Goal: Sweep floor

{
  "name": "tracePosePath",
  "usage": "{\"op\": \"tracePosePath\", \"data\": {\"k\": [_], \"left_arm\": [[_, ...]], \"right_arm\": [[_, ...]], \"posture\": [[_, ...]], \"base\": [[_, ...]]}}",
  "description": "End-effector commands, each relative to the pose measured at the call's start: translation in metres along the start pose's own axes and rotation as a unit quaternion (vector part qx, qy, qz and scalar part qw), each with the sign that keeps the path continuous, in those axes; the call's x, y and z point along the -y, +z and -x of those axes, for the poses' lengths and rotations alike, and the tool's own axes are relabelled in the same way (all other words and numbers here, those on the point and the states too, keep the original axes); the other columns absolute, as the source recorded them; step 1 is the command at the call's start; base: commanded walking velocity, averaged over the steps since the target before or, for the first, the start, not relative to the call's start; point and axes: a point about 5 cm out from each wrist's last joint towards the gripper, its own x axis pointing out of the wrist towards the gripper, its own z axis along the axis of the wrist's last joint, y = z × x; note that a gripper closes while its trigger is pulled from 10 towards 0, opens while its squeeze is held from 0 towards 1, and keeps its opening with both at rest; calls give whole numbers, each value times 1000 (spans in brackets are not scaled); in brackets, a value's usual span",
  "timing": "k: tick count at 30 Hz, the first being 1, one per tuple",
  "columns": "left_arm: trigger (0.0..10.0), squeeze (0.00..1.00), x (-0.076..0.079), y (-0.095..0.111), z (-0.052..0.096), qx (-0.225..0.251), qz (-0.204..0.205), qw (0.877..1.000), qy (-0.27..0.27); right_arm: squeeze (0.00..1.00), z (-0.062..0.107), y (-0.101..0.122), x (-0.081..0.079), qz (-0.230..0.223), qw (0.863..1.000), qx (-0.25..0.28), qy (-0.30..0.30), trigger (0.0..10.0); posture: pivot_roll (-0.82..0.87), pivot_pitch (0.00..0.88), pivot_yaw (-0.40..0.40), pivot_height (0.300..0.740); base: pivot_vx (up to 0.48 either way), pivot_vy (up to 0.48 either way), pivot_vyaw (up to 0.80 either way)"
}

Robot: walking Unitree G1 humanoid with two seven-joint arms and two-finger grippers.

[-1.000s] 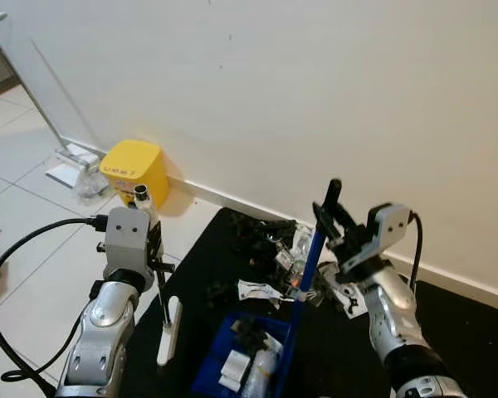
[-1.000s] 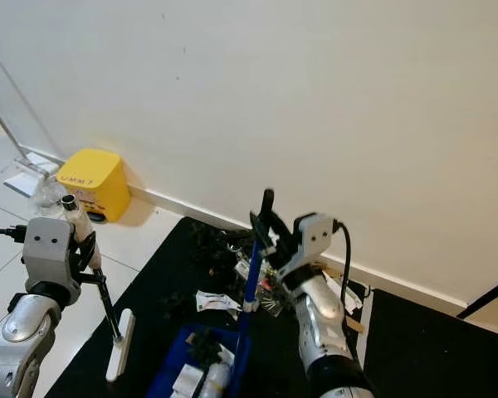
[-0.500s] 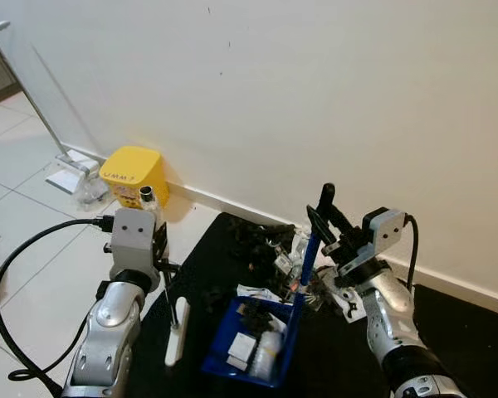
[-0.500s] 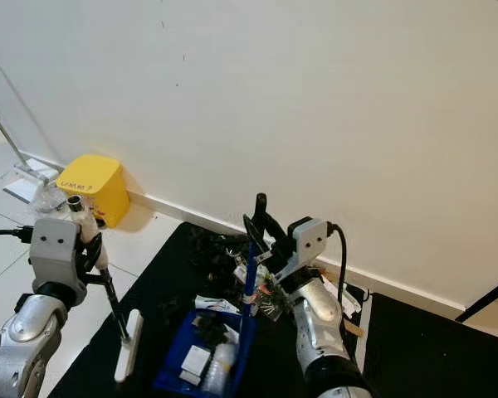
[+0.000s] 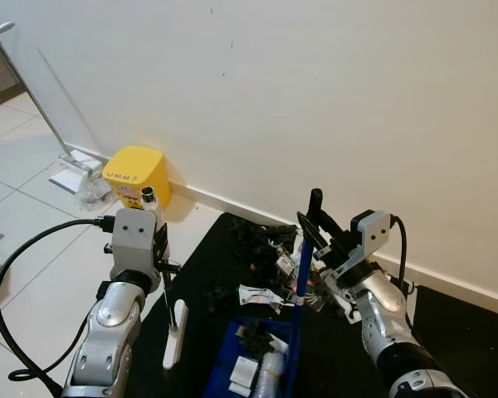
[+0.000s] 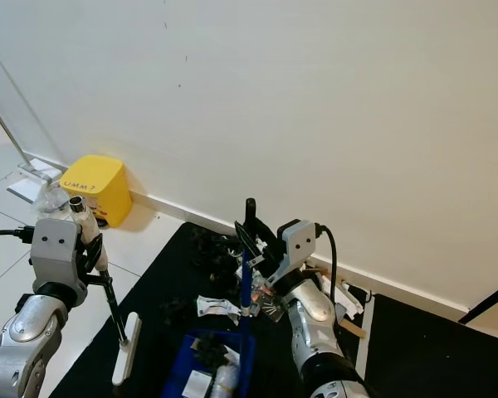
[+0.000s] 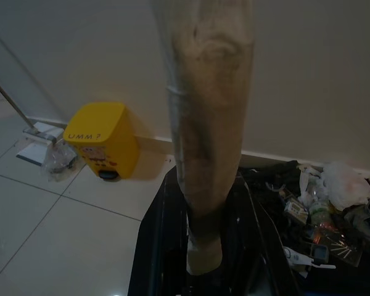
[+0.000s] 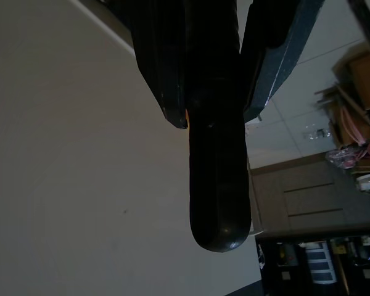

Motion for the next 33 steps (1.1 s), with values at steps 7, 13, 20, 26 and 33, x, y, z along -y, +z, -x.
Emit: {"op": "tracePosePath", "data": {"k": [7, 13, 20, 26, 33], "left_arm": [[10000, 0, -9, 7, -1, 8, 12, 999, 32], [10000, 0, -15, 7, 0, 3, 44, 998, 54], [10000, 0, -8, 12, -4, 5, 58, 997, 41], [10000, 0, -7, 13, -3, 4, 62, 997, 39], [10000, 0, -6, 8, 1, -11, 60, 997, 37]], "right_arm": [[0, -12, 45, 22, 50, 993, 101, -41, 10000], [0, -7, 62, 29, 64, 990, 124, -28, 10000], [0, -18, 67, 22, 62, 989, 133, -9, 10000], [0, -21, 67, 16, 57, 989, 133, 1, 10000], [0, -21, 66, 15, 52, 990, 131, 3, 10000]], "posture": [[143, 85, 27, 740], [124, 85, 28, 740], [126, 82, 28, 740], [132, 81, 24, 740], [133, 83, 22, 740]], "base": [[0, 0, 0], [0, 0, 0], [0, 0, 0], [0, 0, 0], [0, 0, 0]]}}
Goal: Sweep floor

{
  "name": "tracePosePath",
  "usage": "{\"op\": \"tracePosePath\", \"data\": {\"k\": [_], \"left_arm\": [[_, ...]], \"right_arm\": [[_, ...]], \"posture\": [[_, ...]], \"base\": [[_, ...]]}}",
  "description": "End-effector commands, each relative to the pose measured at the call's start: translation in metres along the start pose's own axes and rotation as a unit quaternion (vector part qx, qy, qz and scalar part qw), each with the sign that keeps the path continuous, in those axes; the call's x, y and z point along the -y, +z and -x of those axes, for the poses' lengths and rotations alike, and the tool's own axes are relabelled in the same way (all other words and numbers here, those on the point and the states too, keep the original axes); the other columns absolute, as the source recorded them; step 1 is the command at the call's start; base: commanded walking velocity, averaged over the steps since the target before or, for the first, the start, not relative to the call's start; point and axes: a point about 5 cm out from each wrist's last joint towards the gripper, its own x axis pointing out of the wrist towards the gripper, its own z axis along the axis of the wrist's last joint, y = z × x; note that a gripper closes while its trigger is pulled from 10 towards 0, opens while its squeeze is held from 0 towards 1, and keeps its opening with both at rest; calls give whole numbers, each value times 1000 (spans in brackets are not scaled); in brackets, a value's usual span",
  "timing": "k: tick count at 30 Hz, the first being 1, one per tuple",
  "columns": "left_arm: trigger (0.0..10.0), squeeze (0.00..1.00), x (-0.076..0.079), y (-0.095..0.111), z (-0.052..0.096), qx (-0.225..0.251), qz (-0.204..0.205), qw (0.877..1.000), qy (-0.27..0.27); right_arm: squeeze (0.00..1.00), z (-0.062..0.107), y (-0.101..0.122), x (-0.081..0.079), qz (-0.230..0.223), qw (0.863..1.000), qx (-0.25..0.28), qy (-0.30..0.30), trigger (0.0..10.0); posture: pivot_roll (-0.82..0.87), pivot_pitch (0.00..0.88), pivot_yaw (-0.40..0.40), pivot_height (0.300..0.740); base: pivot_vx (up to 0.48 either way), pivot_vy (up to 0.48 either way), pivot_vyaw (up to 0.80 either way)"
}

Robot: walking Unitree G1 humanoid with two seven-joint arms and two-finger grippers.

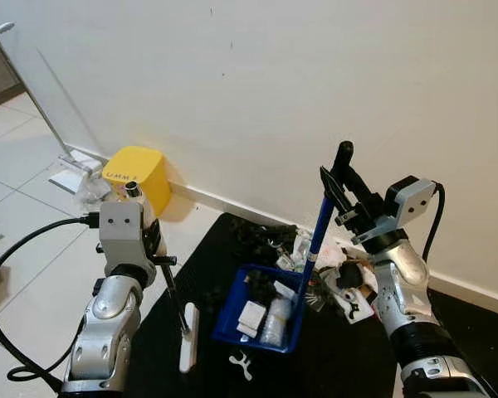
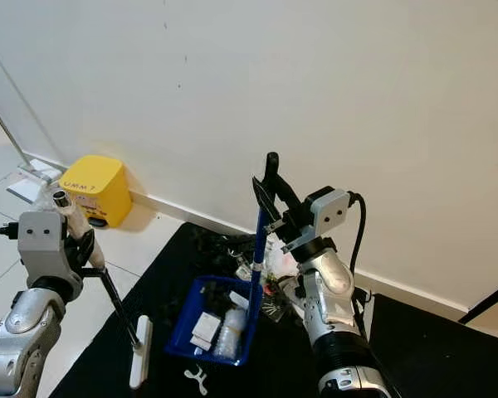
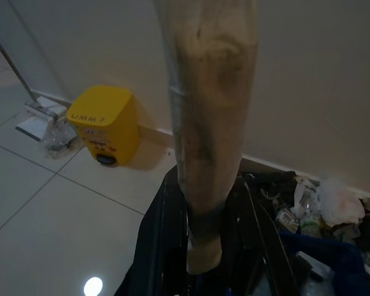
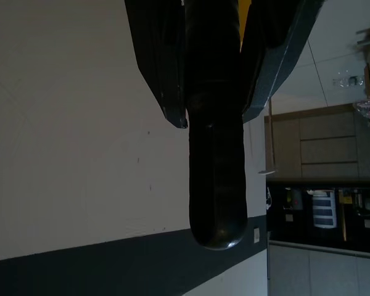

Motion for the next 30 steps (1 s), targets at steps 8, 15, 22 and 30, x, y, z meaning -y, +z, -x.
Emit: {"op": "tracePosePath", "data": {"k": [8, 15, 22, 30], "left_arm": [[10000, 0, 6, 1, 3, -1, 6, 1000, -8], [10000, 0, 5, 1, 3, -5, 3, 1000, -8], [10000, 0, 2, -1, 3, -14, 2, 1000, 0], [10000, 0, 2, -3, 2, -20, 0, 1000, 0]], "right_arm": [[0, -2, -4, -3, -20, 999, -11, -25, 10000], [0, -8, -6, -8, -8, 999, -31, -26, 10000], [0, -10, -17, -13, -10, 996, -79, -34, 10000], [0, -17, -15, -14, 24, 995, -82, -40, 10000]], "posture": [[129, 85, 20, 740], [127, 85, 21, 740], [131, 76, 20, 740], [133, 68, 20, 740]], "base": [[0, 0, 0], [0, 0, 0], [0, 0, 0], [0, 0, 0]]}}
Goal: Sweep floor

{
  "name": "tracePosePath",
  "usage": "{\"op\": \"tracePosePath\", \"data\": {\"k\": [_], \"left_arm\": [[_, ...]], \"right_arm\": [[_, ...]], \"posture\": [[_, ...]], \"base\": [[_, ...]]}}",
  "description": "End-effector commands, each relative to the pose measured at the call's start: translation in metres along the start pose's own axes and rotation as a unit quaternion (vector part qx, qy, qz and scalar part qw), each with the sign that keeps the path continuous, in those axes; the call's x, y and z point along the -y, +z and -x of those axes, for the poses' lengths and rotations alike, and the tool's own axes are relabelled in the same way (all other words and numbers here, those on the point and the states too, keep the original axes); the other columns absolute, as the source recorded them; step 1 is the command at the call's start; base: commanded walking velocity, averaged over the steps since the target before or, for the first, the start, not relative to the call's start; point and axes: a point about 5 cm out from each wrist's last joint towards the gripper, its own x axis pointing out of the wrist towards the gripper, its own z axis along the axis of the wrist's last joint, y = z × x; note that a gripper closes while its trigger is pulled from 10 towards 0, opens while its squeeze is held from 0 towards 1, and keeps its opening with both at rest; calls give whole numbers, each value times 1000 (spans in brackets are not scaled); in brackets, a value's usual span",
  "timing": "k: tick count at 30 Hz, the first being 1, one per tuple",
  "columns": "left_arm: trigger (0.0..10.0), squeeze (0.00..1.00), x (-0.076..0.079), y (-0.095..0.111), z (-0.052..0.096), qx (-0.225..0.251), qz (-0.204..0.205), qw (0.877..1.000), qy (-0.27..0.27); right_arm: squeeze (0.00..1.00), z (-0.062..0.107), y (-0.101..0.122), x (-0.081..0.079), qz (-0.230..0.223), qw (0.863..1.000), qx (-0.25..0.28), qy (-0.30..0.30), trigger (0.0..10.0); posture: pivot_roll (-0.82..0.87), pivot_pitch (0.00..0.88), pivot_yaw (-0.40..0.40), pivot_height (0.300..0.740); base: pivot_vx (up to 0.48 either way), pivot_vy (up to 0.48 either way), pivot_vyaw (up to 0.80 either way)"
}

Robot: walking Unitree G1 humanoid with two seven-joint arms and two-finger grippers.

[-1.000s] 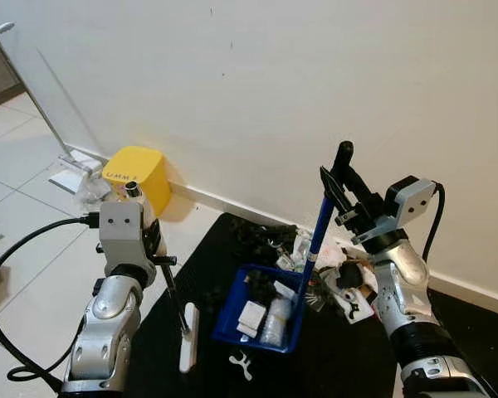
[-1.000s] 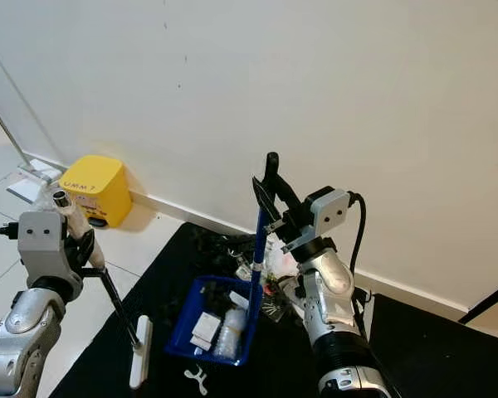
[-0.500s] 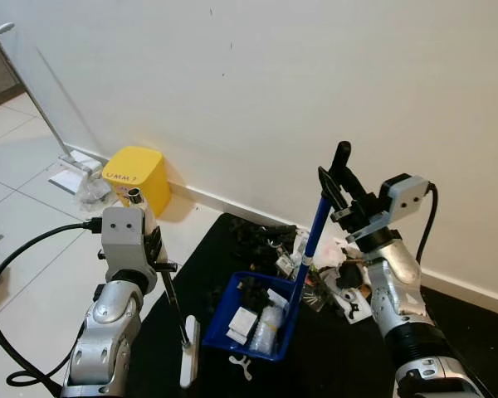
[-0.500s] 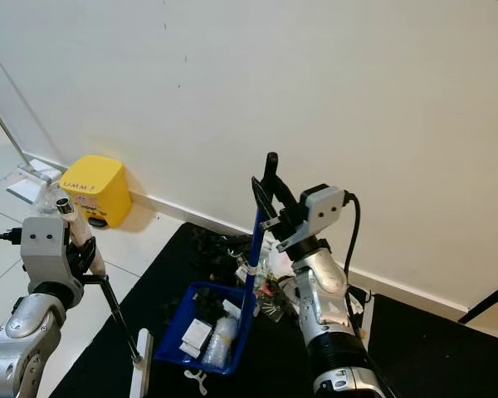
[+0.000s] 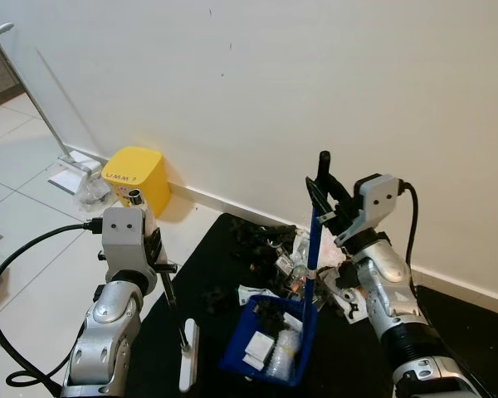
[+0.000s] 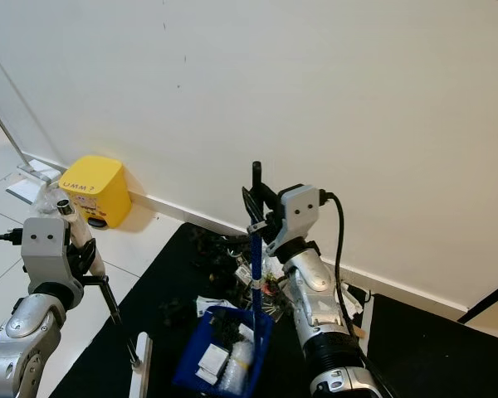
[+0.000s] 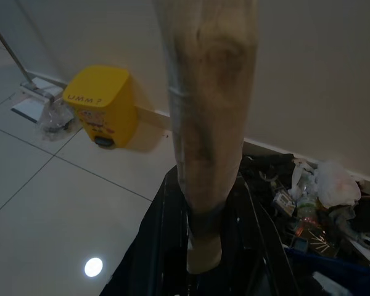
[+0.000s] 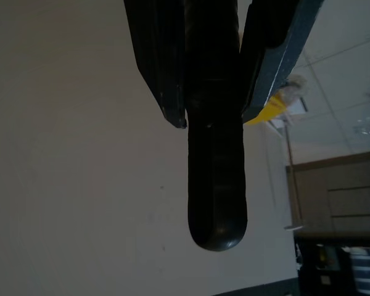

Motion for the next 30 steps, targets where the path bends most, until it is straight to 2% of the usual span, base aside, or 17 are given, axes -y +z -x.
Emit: {"op": "tracePosePath", "data": {"k": [1, 7, 30], "left_arm": [[10000, 0, 1, 4, 0, 8, -3, 1000, 1], [10000, 0, 3, 6, -3, 15, -2, 1000, 1], [10000, 0, 6, 6, -5, 18, -6, 1000, 0]], "right_arm": [[0, -7, 9, 0, 6, 1000, 24, 2, 10000], [0, -8, 13, 4, -7, 999, 35, -13, 10000], [0, -8, 16, 5, -5, 999, 43, -22, 10000]], "posture": [[133, 68, 20, 740], [133, 65, 19, 740], [131, 75, 22, 740]], "base": [[0, 0, 0], [0, 0, 401], [0, 0, 769]]}}
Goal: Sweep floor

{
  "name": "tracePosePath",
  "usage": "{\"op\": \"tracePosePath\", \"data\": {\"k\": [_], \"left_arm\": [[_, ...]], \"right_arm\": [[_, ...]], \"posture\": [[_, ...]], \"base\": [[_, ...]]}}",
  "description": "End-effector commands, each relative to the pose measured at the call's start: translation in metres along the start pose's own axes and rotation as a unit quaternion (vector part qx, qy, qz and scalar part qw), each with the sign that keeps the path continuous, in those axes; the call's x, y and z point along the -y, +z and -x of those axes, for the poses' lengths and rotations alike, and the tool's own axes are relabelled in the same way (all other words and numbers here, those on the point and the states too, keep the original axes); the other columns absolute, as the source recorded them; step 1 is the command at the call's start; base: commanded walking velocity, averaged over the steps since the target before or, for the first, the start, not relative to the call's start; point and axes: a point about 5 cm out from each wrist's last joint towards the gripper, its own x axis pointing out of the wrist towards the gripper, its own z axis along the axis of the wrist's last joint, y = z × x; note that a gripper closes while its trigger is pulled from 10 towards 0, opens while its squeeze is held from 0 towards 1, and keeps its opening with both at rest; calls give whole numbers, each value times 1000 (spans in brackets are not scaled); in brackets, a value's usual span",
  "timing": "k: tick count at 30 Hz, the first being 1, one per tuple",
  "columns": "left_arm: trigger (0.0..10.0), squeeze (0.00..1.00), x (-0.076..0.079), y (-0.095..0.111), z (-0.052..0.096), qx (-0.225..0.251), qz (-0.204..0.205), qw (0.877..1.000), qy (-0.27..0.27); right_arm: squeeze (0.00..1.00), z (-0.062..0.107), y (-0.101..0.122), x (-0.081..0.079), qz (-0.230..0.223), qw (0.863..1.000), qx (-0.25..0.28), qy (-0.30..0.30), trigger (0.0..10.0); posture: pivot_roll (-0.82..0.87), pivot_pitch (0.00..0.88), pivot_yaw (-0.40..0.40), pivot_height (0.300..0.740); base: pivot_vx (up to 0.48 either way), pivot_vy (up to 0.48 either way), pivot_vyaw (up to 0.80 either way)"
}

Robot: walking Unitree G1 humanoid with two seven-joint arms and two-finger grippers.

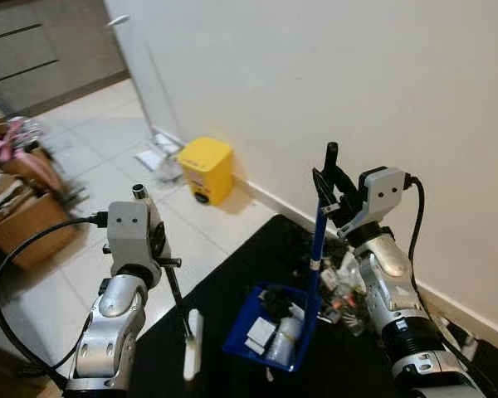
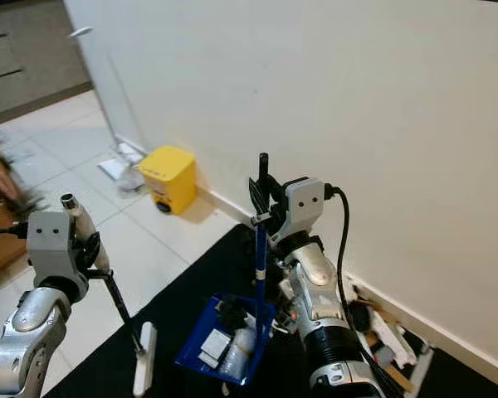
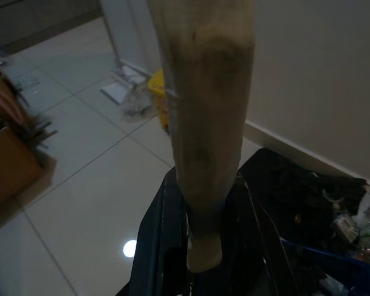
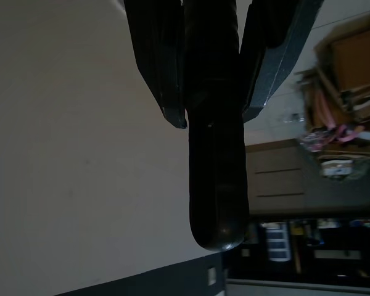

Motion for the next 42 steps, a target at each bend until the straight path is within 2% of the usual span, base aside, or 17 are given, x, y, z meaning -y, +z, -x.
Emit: {"op": "tracePosePath", "data": {"k": [1, 29, 38, 42], "left_arm": [[10000, 0, 0, 0, 0, 5, -2, 1000, 6], [10000, 0, 0, -1, 2, 2, -2, 1000, 5], [10000, 0, -1, 28, -4, 43, -9, 999, -11], [10000, 0, 12, 43, 0, 65, -10, 997, -50]], "right_arm": [[0, -5, 9, -2, 2, 1000, 25, 3, 10000], [0, -4, 8, -1, 4, 1000, 23, 5, 10000], [0, -5, 13, 7, 9, 1000, 28, -6, 10000], [0, -4, 12, 8, 12, 1000, 27, -9, 10000]], "posture": [[131, 77, 20, 740], [132, 85, 21, 740], [134, 86, 25, 740], [135, 89, 26, 740]], "base": [[0, 0, 769], [0, 0, 769], [0, 0, 761], [0, 0, 756]]}}
